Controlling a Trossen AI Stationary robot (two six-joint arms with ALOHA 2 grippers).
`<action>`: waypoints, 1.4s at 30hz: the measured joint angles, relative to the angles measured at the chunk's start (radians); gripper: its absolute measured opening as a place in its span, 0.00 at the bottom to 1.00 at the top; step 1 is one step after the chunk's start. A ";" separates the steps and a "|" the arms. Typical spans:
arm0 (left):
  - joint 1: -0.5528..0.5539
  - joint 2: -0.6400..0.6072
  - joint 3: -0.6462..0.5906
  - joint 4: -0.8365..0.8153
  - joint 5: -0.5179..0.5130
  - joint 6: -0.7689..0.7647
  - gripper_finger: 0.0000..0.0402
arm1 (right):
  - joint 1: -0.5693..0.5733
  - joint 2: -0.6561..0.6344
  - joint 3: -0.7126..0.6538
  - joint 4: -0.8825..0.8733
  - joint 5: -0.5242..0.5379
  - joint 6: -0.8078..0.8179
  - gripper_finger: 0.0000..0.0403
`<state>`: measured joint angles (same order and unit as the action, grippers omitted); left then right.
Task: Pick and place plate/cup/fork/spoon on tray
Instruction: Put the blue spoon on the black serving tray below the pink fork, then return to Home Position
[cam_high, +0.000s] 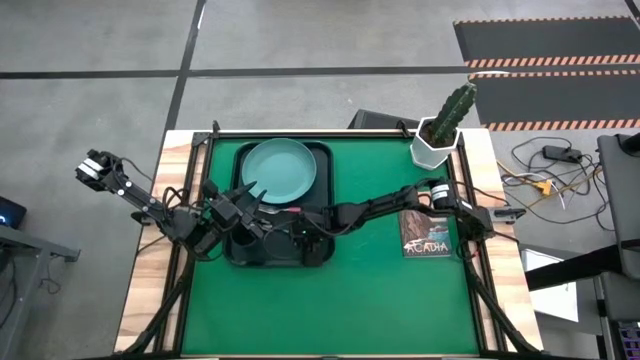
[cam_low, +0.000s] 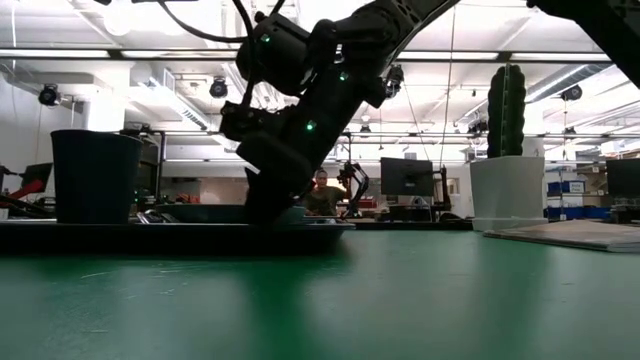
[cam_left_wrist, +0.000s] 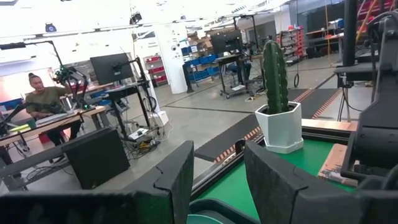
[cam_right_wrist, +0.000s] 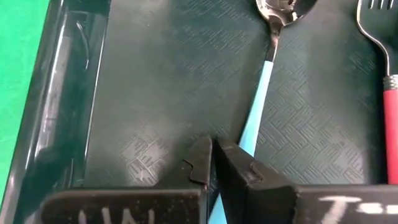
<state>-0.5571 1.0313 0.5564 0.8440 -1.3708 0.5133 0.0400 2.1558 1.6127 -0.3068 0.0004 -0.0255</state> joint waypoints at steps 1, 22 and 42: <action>0.000 0.000 0.000 0.000 0.000 0.000 0.31 | -0.001 -0.001 0.000 -0.001 0.000 -0.002 0.03; 0.000 0.000 0.000 0.000 0.000 0.000 0.31 | -0.018 -0.007 0.000 -0.013 0.106 -0.001 0.03; -0.034 0.000 0.000 -0.025 -0.146 0.048 0.31 | 0.027 -0.209 -0.043 -0.110 0.123 -0.043 0.03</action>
<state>-0.5907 1.0317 0.5564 0.8188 -1.5167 0.5615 0.0669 1.9469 1.5696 -0.4170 0.1232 -0.0689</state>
